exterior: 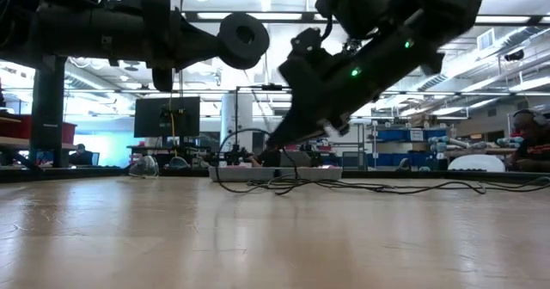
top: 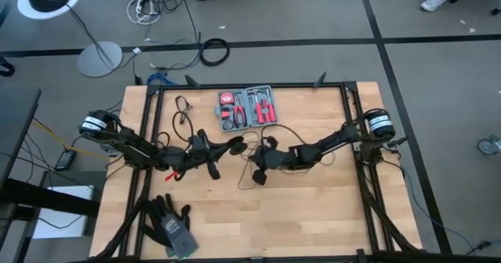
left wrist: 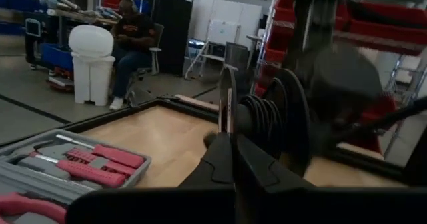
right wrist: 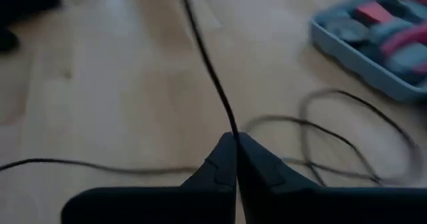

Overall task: Coil cords
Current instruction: Coil the black wire onto the black spool

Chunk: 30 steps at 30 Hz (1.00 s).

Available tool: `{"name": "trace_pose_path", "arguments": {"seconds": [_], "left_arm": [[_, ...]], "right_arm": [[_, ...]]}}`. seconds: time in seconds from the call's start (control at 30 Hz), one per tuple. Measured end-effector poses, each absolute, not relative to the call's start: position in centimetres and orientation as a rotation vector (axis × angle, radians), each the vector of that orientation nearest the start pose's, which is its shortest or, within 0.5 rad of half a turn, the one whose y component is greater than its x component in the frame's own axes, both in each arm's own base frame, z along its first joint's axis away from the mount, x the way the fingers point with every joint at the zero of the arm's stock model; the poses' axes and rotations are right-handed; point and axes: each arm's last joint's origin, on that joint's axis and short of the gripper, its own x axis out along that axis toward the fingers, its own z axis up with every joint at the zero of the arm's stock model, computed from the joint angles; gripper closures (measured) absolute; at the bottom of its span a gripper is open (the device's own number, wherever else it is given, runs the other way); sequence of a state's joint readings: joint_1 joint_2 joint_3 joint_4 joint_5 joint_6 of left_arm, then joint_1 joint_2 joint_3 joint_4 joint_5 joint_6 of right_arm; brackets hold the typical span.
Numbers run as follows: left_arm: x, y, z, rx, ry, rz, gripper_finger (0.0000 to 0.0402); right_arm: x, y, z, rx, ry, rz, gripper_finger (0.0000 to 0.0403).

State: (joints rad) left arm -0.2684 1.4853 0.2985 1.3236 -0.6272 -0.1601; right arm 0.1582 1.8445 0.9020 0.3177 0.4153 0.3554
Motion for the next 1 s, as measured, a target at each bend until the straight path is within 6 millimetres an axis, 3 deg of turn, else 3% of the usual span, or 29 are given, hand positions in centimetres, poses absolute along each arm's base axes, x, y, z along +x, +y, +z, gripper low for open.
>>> {"name": "trace_pose_path", "arguments": {"seconds": [0.17, 0.43, 0.57, 0.77, 1.0], "left_arm": [[23.2, -4.6, 16.6, -0.182, -0.067, 0.344, 0.0401], [23.8, -4.8, 15.4, -0.106, 0.101, 0.357, 0.0401], [25.4, -5.0, 15.7, -0.069, 0.225, 0.391, 0.0402], [27.6, -4.2, 17.3, -0.027, 0.370, 0.546, 0.0401], [29.9, -3.3, 18.6, -0.016, 0.398, 0.618, 0.0402]], "right_arm": [[33.6, 3.3, 17.2, 0.185, 0.632, -0.400, 0.0401], [31.8, 1.6, 22.6, 0.272, 0.506, -0.348, 0.0402], [32.1, 1.6, 22.9, 0.299, 0.469, -0.300, 0.0403], [32.9, 2.3, 21.7, 0.337, 0.478, -0.265, 0.0403], [33.7, 3.0, 21.7, 0.299, 0.413, -0.211, 0.0403]]}}
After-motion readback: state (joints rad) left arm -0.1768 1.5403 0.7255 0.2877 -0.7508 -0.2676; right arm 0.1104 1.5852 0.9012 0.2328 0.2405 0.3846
